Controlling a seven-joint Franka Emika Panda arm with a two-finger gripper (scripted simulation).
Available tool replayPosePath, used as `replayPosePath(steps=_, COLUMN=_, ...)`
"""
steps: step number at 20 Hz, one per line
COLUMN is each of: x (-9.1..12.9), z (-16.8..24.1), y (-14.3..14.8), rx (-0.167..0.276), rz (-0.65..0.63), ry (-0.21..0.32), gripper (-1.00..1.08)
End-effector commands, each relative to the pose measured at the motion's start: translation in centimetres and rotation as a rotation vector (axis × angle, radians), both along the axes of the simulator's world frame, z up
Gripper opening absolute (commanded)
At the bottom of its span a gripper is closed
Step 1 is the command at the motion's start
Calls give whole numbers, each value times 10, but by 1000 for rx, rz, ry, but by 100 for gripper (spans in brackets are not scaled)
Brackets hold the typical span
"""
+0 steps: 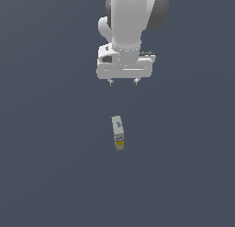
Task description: Pick up the object and move it to a goal position.
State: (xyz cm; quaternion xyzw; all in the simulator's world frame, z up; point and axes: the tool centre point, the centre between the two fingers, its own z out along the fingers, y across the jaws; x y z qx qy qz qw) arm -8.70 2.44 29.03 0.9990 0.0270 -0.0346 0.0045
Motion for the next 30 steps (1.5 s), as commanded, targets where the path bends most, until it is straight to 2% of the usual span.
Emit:
replayPosePath(steps=1, x=0, z=0, y=0, rx=0, rz=0, ry=0, gripper=100)
replayPosePath(steps=18, x=4, z=0, y=3, rx=10, rz=13, ry=10, gripper=100)
replayPosePath(steps=24, x=23, z=-9, y=1, rx=11, rz=31, ry=-1, gripper=100)
replayPosePath(steps=30, x=56, z=-28, y=-4, rx=12, rz=62, ry=-20, gripper=100)
